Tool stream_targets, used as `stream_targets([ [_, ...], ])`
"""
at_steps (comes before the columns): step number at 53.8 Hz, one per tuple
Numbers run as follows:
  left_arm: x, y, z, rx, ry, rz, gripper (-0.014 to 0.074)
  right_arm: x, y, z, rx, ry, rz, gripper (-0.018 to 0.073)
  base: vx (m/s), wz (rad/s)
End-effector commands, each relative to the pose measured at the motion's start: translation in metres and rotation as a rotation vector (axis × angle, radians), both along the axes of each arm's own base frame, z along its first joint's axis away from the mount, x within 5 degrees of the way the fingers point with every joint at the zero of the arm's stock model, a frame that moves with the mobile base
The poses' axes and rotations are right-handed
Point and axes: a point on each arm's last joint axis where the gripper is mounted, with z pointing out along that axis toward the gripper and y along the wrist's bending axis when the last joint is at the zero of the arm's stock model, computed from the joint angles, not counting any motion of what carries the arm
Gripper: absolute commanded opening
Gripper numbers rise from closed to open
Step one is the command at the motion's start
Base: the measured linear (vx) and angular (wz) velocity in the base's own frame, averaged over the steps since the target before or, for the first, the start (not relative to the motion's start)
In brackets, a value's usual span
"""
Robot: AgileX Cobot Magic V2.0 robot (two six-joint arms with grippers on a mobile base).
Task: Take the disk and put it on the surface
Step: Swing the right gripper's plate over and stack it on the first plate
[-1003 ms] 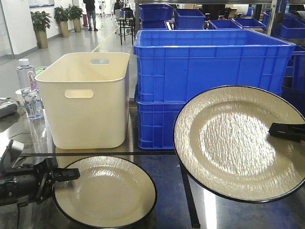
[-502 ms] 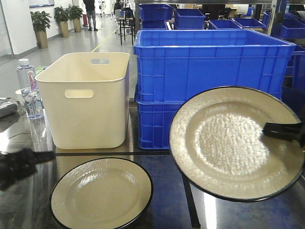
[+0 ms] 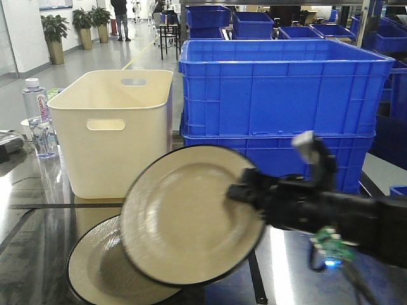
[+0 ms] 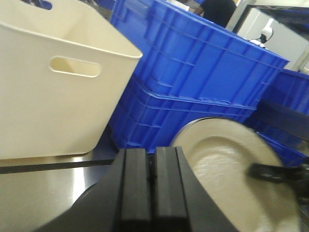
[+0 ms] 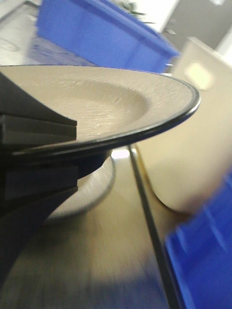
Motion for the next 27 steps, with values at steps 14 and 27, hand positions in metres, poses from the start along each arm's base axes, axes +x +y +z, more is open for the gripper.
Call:
stream_targets([
  [14, -0.006, -0.003, 0.019, -0.065, -0.044, -0.011, -0.0007, 0.025, 0.053, 0.017, 0.144, -0.015, 0.064, 0.0120, 0.00, 0.00],
  [27, -0.006, -0.003, 0.019, -0.066, -0.044, -0.011, -0.0007, 0.032, 0.058, -0.002, 0.132, 0.028, 0.080, 0.0453, 0.00, 0.00],
])
